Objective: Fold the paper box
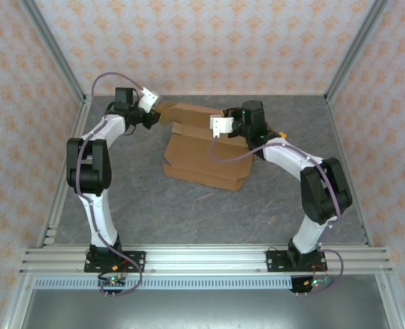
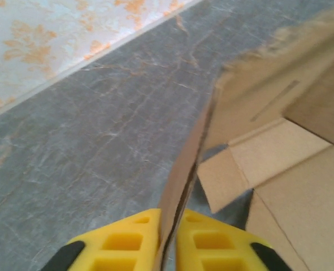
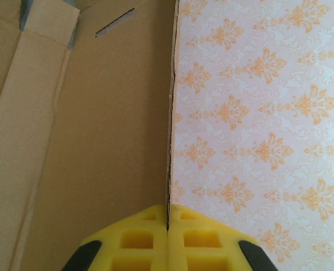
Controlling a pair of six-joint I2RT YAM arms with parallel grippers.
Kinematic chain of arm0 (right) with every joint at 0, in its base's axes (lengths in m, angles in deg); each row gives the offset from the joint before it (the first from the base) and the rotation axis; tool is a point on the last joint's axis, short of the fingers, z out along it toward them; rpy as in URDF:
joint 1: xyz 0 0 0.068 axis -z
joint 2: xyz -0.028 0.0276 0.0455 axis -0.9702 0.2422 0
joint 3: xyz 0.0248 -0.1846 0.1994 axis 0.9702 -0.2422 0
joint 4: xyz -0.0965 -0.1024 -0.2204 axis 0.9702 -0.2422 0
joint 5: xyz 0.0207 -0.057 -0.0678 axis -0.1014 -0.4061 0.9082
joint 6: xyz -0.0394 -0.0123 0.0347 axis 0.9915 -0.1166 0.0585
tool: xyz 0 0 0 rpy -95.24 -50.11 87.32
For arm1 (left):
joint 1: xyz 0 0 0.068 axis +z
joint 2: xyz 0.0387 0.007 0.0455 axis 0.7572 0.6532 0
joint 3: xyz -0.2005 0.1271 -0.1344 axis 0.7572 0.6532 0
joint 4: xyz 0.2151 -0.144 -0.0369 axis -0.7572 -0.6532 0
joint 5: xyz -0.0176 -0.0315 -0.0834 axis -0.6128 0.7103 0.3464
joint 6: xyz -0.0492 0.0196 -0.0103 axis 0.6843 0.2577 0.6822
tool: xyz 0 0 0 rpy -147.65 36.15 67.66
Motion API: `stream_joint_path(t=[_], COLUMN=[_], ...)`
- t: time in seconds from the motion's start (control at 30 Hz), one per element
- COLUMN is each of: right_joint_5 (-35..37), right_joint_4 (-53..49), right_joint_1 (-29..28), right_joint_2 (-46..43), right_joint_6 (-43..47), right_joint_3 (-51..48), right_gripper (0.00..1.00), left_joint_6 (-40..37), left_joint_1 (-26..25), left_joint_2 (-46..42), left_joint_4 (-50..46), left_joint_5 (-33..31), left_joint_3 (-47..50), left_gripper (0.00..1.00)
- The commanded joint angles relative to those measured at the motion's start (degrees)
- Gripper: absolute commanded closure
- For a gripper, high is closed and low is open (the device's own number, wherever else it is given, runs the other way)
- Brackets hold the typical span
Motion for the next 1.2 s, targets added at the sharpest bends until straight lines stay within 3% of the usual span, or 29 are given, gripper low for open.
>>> stream_joint_path(t=[0.0, 0.43, 0.73, 0.93, 1.17], right_joint_5=[-1.9, -4.29, -8.46, -9.41, -9.73], right_joint_4=[-3.84, -8.78, -11.44, -11.98, -13.55], right_joint_1=[0.54, 1.01, 1.33, 1.27, 1.1], right_joint_2=[0.56, 1.16, 3.56, 4.26, 4.52], right_joint_6=[-0.77, -2.84, -1.11, -0.63, 0.28], right_joint_3=[2.52, 5.69, 7.84, 7.58, 8.57], right_gripper=[1.0, 1.0, 1.0, 1.0, 1.0], left_joint_6=[-0.83, 6.72, 11.12, 14.53, 13.04], left_joint_1=[-0.75, -1.03, -0.7, -0.4, -2.12], left_joint_2=[-3.16, -13.96, -17.68, -21.76, -31.64], left_joint_4=[-6.15, -16.29, -14.55, -8.68, -2.39], left_joint_5=[1.91, -4.14, -8.8, -13.65, -13.01], left_joint_3=[-1.06, 5.35, 11.73, 15.63, 22.11], left_gripper=[0.92, 0.94, 0.91, 0.62, 0.51])
